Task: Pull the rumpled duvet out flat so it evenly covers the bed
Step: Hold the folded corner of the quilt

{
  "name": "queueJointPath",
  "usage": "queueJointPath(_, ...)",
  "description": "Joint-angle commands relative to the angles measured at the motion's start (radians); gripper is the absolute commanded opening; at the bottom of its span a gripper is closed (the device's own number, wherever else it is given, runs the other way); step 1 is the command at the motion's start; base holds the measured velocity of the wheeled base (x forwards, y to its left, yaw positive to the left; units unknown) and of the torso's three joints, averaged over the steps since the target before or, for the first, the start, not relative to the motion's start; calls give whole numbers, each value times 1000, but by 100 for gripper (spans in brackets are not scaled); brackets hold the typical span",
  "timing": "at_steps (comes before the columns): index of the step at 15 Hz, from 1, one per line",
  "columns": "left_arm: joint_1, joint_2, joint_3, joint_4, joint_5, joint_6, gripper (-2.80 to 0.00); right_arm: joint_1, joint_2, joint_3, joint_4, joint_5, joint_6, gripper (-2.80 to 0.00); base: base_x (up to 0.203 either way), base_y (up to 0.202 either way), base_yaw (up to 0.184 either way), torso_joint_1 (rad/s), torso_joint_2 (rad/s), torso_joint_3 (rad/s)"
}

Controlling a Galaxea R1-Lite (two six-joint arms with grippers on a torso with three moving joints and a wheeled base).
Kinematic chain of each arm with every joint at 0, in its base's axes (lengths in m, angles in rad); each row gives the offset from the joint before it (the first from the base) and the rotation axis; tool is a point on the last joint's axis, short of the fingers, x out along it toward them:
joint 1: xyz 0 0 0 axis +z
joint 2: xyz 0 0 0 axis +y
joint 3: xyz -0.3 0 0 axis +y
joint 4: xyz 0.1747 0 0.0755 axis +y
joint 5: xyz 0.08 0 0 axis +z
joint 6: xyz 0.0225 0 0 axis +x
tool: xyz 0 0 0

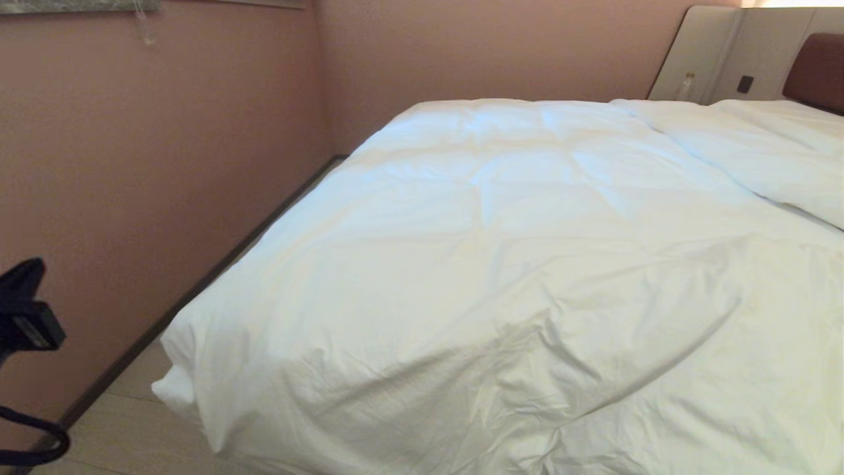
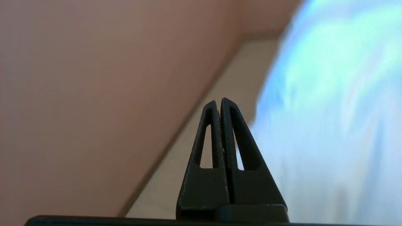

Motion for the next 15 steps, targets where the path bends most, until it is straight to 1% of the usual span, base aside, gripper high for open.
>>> queueJointPath(1, -14, -267, -81, 241, 35, -50, -280, 0, 1, 0, 0, 0, -1, -280, 0, 0, 0, 0, 0, 0)
queueJointPath(2, -17, -355, -137, 428, 47, -89, -280, 0, 1, 0, 0, 0, -1, -280, 0, 0, 0, 0, 0, 0)
queueJointPath(3, -26, -445, -205, 674, 55, -132, -280, 0, 1, 0, 0, 0, -1, -280, 0, 0, 0, 0, 0, 0)
queueJointPath(4, -46, -525, -277, 881, 64, -174, -280, 0, 1, 0, 0, 0, -1, -280, 0, 0, 0, 0, 0, 0)
queueJointPath(5, -83, -593, -342, 1046, 75, -213, -280, 0, 1, 0, 0, 0, -1, -280, 0, 0, 0, 0, 0, 0)
queueJointPath(6, -120, -642, -376, 1131, 85, -241, -280, 0, 1, 0, 0, 0, -1, -280, 0, 0, 0, 0, 0, 0)
queueJointPath(8, -166, -711, -382, 1195, 103, -259, -280, 0, 1, 0, 0, 0, -1, -280, 0, 0, 0, 0, 0, 0)
queueJointPath(10, -205, -764, -382, 1261, 114, -263, -280, 0, 1, 0, 0, 0, -1, -280, 0, 0, 0, 0, 0, 0)
queueJointPath(11, -229, -787, -382, 1293, 130, -263, -280, 0, 1, 0, 0, 0, -1, -280, 0, 0, 0, 0, 0, 0)
queueJointPath(15, -268, -834, -384, 1350, 164, -263, -280, 0, 1, 0, 0, 0, -1, -280, 0, 0, 0, 0, 0, 0)
